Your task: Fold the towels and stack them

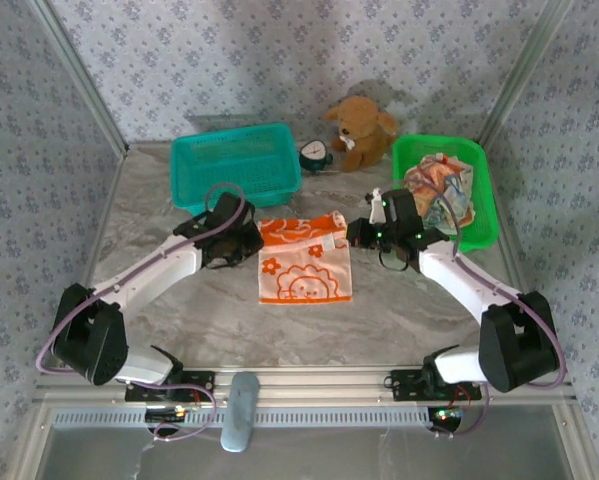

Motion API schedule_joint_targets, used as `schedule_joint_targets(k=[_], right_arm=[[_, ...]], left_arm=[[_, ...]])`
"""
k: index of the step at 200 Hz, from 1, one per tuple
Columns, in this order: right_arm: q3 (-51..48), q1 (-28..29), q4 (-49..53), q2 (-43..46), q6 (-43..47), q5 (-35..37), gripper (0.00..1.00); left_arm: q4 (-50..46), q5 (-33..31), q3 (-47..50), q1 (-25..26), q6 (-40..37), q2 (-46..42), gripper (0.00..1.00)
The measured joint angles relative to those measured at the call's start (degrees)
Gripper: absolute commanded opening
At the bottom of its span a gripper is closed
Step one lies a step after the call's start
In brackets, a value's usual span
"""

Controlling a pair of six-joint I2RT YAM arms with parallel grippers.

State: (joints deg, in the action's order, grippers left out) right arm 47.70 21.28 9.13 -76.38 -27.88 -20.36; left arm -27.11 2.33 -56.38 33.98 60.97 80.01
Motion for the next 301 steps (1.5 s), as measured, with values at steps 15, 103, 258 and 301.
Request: schedule_joint_targets(k=[15, 103, 258, 301], right_arm=[[-3.5, 0.4, -0.2, 1.5, -0.4, 0.2, 0.00], [-15.8, 4.0, -0.8, 7.0, -2.8, 2.4, 0.00], [-20.8, 9.0, -3.0, 4.9, -3.9, 6.1, 0.00], [-20.8, 9.2, -2.7, 5.4, -3.9, 6.6, 0.00]], left_arm=[[1.1, -0.1, 2.7, 1.7, 1.3, -0.4, 0.00], [4.7, -1.6, 12.5, 7.6, 7.0, -4.3, 0.00], [9.7, -1.4, 19.5, 11.4, 11.0, -0.6, 0.00], [9.3, -1.5, 19.5, 11.5, 11.0, -0.5, 0.00]])
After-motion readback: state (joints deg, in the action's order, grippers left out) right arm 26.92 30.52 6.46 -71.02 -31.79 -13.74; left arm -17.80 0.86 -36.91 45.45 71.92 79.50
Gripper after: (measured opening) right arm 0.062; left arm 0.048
